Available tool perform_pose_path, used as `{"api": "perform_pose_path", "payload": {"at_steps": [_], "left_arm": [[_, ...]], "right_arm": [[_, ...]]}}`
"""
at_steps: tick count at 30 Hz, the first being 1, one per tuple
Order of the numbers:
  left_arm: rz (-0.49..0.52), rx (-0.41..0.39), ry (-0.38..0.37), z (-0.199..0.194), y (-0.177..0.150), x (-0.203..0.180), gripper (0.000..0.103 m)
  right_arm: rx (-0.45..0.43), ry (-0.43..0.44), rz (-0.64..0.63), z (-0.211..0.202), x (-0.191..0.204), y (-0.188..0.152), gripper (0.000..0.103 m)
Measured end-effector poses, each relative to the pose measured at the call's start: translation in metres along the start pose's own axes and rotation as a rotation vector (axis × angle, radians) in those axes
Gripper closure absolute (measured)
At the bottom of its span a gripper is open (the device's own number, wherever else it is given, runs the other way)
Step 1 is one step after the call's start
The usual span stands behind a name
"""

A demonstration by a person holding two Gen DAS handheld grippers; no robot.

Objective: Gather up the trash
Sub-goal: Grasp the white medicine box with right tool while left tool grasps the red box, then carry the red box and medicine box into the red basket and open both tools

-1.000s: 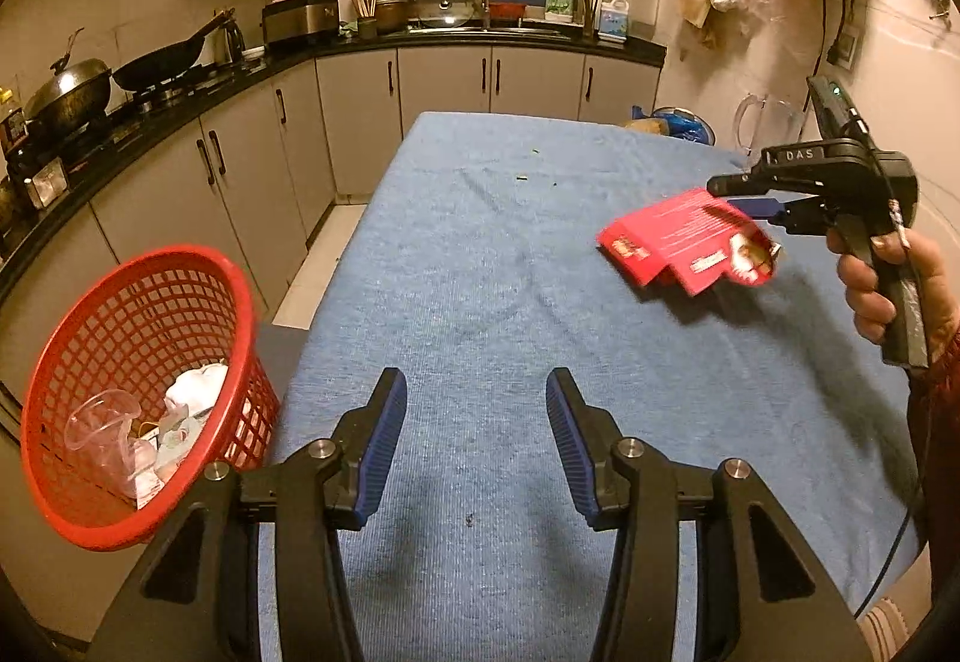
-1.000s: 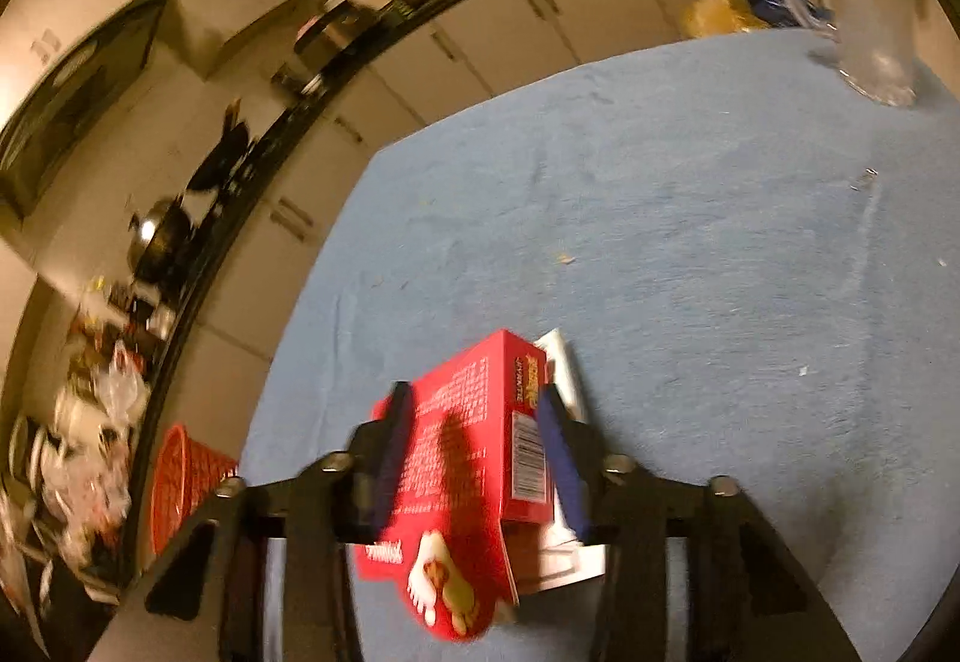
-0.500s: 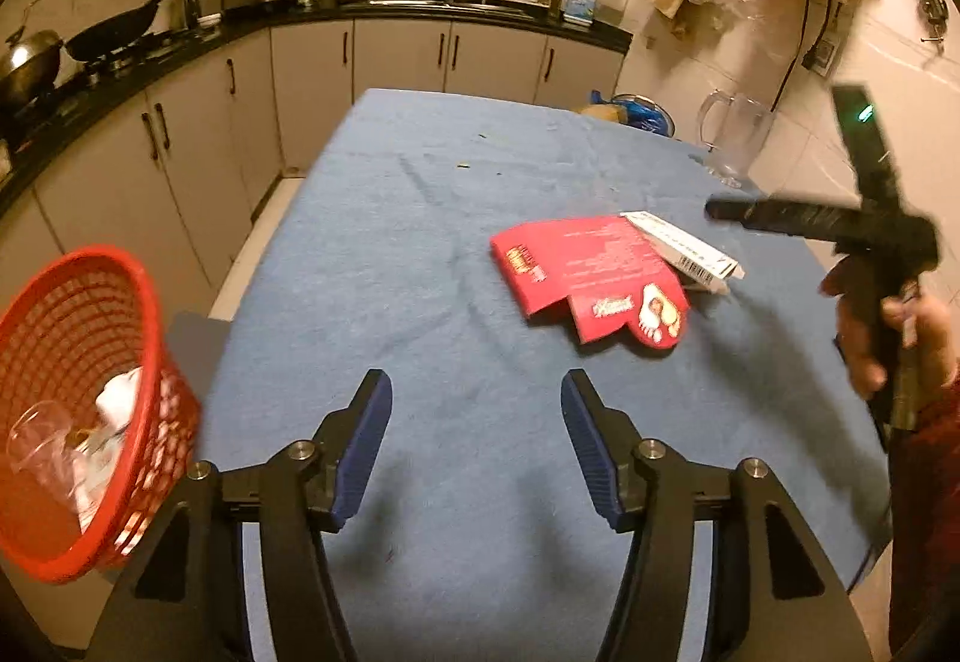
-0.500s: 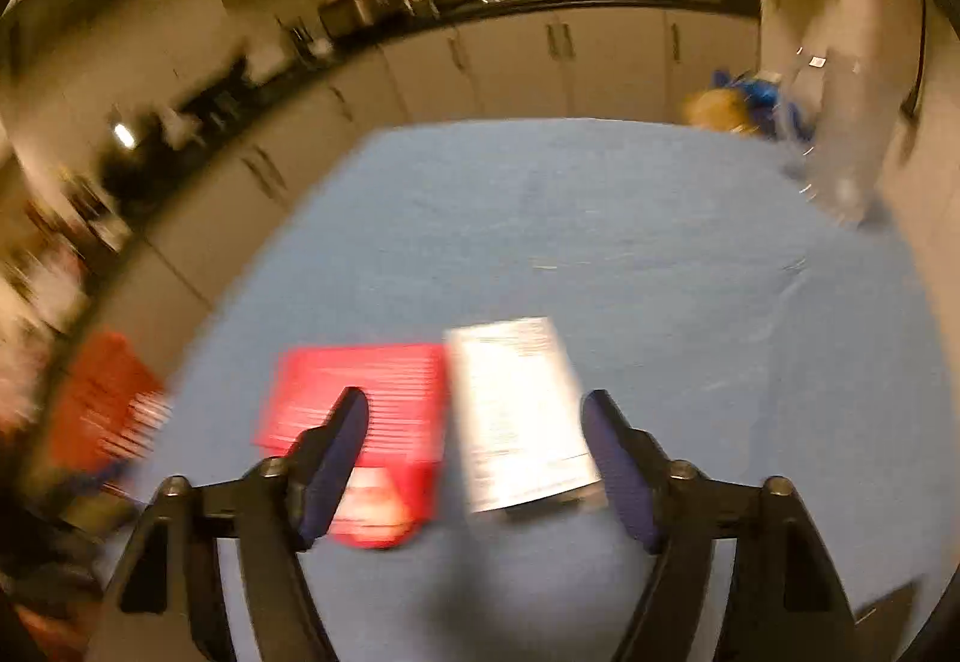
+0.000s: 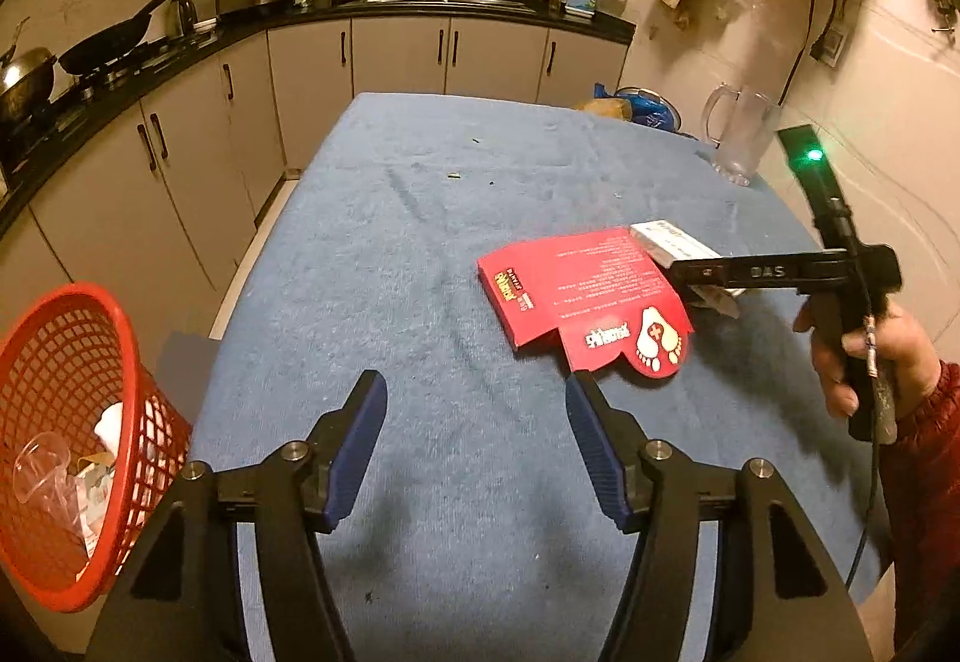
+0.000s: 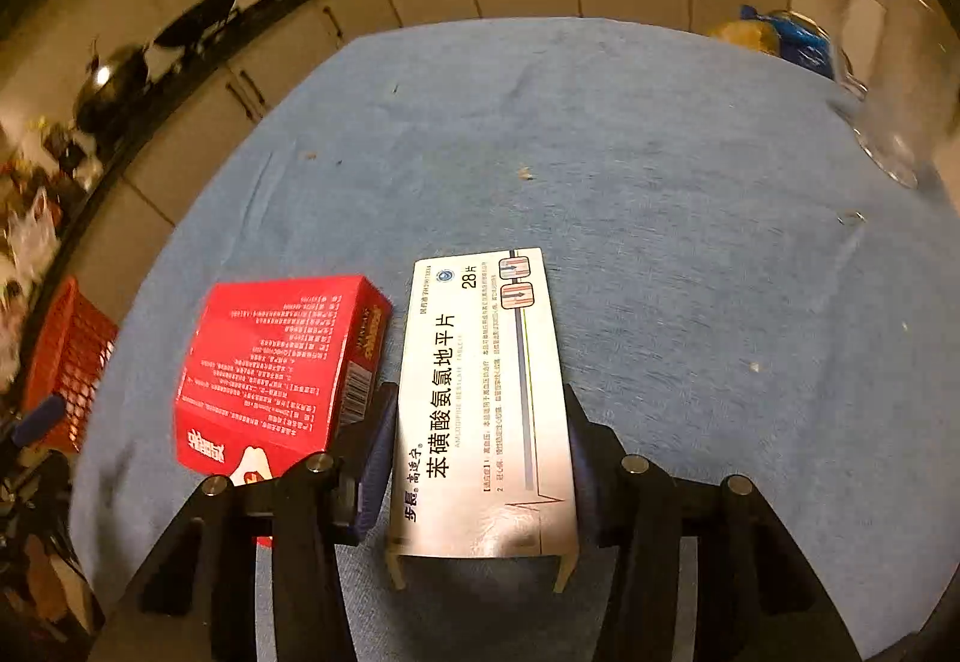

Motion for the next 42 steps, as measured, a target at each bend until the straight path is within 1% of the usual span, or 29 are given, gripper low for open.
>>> {"api": "perform_pose_path", "payload": {"at_steps": [4,6,9,12,13,15,16,19,21,22,23,24,25,27,28,29,31,34,37,42], "left_arm": [[-0.013,0.026,-0.023,0.011,0.007,-0.003,0.041],[-0.038,0.058,-0.044,0.021,0.013,-0.004,0.032],[-0.093,0.113,-0.072,0.042,0.022,-0.007,0.030],[-0.188,0.215,-0.120,0.066,0.031,-0.005,0.030],[-0.246,0.235,-0.143,0.072,0.031,-0.001,0.030],[-0.323,0.268,-0.197,0.079,0.030,0.003,0.031],[-0.351,0.280,-0.230,0.082,0.028,0.004,0.032],[-0.418,0.311,-0.271,0.087,0.021,0.006,0.038],[-0.464,0.330,-0.313,0.089,0.015,0.006,0.047],[-0.482,0.335,-0.325,0.089,0.012,0.005,0.049],[-0.489,0.335,-0.330,0.090,0.010,0.004,0.053],[-0.496,0.335,-0.336,0.092,0.009,0.002,0.059],[-0.505,0.342,-0.340,0.096,0.008,0.001,0.061],[-0.530,0.364,-0.362,0.104,0.005,-0.001,0.074],[-0.539,0.368,-0.367,0.107,0.004,-0.001,0.078],[-0.545,0.365,-0.366,0.111,0.004,-0.002,0.086],[-0.561,0.358,-0.388,0.116,0.004,-0.004,0.089],[-0.549,0.315,-0.412,0.114,0.007,-0.009,0.092],[-0.505,0.270,-0.434,0.103,0.011,-0.016,0.096],[-0.373,0.182,-0.393,0.077,0.019,-0.033,0.100]], "right_arm": [[-0.063,0.016,0.090,-0.028,-0.017,-0.015,0.049],[-0.109,0.022,0.125,-0.047,-0.017,-0.025,0.049],[-0.176,0.060,0.158,-0.075,-0.008,-0.044,0.049],[-0.223,0.089,0.177,-0.089,0.001,-0.056,0.049],[-0.232,0.098,0.180,-0.091,0.005,-0.059,0.049],[-0.248,0.113,0.181,-0.095,0.009,-0.065,0.049],[-0.249,0.115,0.182,-0.094,0.010,-0.065,0.049],[-0.247,0.134,0.189,-0.093,0.009,-0.075,0.049],[-0.245,0.142,0.194,-0.091,0.008,-0.076,0.049],[-0.246,0.147,0.196,-0.090,0.007,-0.077,0.049],[-0.248,0.154,0.199,-0.089,0.007,-0.078,0.049],[-0.250,0.156,0.198,-0.089,0.007,-0.078,0.049],[-0.251,0.156,0.198,-0.089,0.006,-0.078,0.049],[-0.255,0.166,0.204,-0.089,0.004,-0.078,0.049],[-0.256,0.169,0.205,-0.089,0.005,-0.079,0.049],[-0.259,0.169,0.207,-0.089,0.005,-0.080,0.049],[-0.258,0.174,0.210,-0.087,0.005,-0.081,0.049],[-0.257,0.182,0.220,-0.085,0.005,-0.085,0.049],[-0.255,0.188,0.226,-0.084,0.006,-0.087,0.049],[-0.272,0.195,0.231,-0.088,0.008,-0.088,0.049]]}}
Point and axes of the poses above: each gripper's, at about its wrist camera, not at the fingertips, and z roughly the way its jaws point, x to its left, y to its top, the point moved 2 cm from there along z, roughly the way its jaws point, and after that the axes turned 14 degrees about -z, right-handed, at the moved point
